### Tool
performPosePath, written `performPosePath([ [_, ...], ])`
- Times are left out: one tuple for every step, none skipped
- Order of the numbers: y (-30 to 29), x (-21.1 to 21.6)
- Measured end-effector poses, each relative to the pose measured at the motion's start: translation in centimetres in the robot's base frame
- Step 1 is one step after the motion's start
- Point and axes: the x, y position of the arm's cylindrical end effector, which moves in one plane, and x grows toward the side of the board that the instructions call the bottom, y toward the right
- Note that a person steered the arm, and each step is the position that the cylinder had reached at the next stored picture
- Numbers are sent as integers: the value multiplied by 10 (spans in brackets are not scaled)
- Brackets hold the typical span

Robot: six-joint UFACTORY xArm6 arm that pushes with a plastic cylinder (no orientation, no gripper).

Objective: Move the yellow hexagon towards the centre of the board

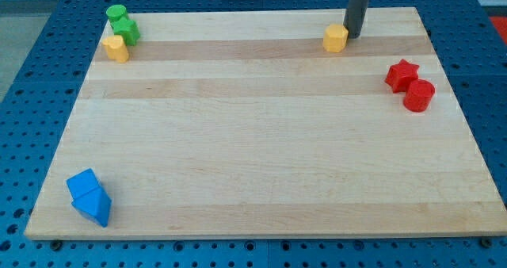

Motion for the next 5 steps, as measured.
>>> performPosePath([
  [-20, 19],
  [-41, 36],
  [-70, 48],
  [-100, 60],
  [-129, 69],
])
